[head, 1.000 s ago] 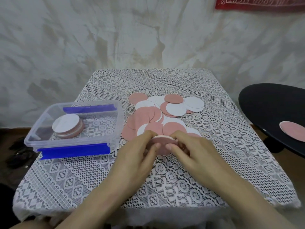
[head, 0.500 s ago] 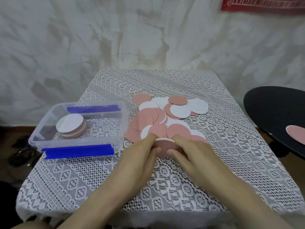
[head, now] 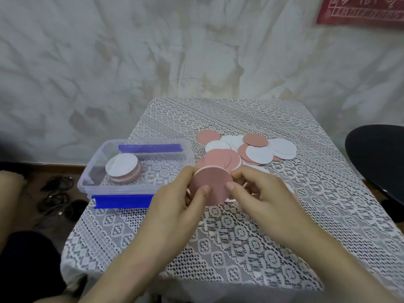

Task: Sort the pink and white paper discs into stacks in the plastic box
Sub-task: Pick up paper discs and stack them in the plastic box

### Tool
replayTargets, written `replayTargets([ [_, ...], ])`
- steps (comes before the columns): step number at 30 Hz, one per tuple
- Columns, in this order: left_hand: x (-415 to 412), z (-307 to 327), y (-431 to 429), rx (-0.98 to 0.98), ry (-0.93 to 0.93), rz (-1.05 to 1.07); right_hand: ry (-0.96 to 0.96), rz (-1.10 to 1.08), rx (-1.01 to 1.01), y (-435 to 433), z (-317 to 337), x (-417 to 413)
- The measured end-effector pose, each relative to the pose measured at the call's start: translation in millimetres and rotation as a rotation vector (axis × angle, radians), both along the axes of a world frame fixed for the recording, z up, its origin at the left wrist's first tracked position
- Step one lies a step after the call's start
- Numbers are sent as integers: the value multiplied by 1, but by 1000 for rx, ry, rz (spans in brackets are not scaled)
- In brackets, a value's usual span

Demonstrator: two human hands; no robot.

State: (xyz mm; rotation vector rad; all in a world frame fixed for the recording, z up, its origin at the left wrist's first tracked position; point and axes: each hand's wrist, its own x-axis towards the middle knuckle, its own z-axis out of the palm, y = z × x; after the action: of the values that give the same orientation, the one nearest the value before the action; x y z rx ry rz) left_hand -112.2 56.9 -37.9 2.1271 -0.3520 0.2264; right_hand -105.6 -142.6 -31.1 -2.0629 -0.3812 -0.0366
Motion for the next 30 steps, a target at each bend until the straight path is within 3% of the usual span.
replayTargets([
  [12,8,12,88,-149,122,139,79,81,6,95,24,30],
  [20,17,9,159,-49,19,443,164,87,8,156,23,81],
  [25,21,5,170,93,0,480,233,60,-127,186,15,110],
  [30,23,1,174,91,68,453,80,86,-448,195,6,117],
])
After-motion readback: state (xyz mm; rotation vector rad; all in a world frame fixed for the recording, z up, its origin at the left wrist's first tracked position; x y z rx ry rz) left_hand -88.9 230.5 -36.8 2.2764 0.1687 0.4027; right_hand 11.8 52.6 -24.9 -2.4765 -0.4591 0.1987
